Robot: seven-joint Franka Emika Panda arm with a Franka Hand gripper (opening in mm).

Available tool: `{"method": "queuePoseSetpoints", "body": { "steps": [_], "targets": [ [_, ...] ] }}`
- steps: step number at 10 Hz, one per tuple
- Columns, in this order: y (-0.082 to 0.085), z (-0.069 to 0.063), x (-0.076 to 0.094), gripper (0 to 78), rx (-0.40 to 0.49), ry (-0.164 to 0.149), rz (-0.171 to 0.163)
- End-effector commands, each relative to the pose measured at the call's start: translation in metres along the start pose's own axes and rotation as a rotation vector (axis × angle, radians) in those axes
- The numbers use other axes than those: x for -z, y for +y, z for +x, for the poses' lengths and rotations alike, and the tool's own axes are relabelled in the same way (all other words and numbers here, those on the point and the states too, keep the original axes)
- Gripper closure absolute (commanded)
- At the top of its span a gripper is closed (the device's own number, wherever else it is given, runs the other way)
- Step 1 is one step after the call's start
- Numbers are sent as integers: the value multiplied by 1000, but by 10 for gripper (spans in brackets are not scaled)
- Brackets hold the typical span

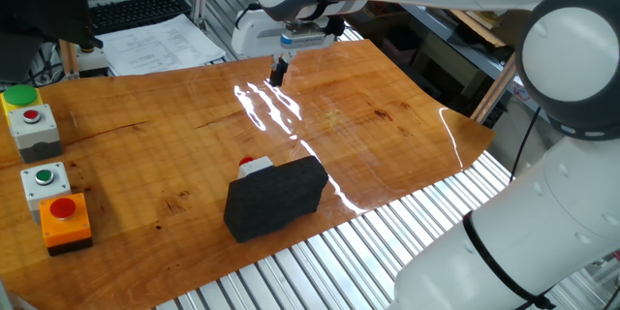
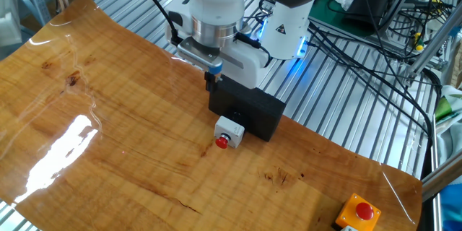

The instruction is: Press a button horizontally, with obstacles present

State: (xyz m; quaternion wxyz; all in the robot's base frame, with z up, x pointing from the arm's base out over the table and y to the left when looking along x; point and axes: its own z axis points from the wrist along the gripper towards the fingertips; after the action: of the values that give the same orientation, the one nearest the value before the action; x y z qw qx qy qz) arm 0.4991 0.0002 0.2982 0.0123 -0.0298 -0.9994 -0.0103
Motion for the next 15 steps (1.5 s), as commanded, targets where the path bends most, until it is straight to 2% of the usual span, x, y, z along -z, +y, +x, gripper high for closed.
{"method": "queuePoseSetpoints", "body": {
  "steps": [1,5,10,12,15],
  "targets": [
    [2,-1,1,776,-87,34,-31],
    [15,-15,4,776,-90,47,-29],
    [25,-31,4,776,-124,91,-24],
    [24,-35,-1,776,-132,92,-23],
    [24,-35,-2,776,-134,86,-16]
  ]
}}
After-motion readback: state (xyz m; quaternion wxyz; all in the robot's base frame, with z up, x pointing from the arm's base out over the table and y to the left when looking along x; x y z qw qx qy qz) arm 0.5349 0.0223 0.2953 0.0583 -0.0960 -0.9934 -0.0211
